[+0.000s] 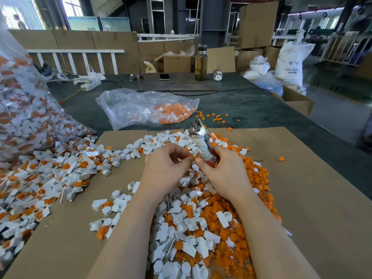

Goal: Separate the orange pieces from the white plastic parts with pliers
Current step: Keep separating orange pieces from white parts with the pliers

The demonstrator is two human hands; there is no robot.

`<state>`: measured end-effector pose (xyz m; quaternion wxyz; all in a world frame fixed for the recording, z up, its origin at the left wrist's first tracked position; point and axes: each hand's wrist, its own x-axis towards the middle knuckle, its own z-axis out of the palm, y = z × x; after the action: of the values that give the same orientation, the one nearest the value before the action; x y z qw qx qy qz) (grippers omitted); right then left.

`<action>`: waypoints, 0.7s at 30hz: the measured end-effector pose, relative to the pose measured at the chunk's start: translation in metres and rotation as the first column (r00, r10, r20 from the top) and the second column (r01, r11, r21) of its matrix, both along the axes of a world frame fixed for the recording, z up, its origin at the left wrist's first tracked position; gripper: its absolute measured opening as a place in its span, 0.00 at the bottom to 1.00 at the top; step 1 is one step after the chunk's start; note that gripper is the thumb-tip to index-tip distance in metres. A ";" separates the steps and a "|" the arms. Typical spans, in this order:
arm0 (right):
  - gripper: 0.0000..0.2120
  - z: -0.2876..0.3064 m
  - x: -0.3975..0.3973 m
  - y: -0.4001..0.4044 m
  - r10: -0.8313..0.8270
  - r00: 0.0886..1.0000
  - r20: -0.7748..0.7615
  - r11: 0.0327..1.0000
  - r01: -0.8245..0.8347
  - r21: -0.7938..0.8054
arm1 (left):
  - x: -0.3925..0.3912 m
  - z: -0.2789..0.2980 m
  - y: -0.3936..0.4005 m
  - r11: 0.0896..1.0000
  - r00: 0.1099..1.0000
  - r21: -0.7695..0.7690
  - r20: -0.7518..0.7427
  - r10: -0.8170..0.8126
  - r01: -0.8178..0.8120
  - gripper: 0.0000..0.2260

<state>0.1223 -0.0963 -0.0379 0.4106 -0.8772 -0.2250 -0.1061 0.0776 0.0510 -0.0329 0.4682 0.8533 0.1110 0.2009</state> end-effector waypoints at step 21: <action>0.09 -0.001 -0.002 0.001 -0.141 0.990 0.025 0.989 0.139 0.051 | -0.010 0.004 0.033 0.977 0.885 0.215 -0.455 0.093 0.007 0.04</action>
<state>0.1205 -0.0955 -0.0385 0.4202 -0.8789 -0.1661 -0.1528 0.0673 0.0839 -0.0290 0.3308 0.9185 0.2165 0.0127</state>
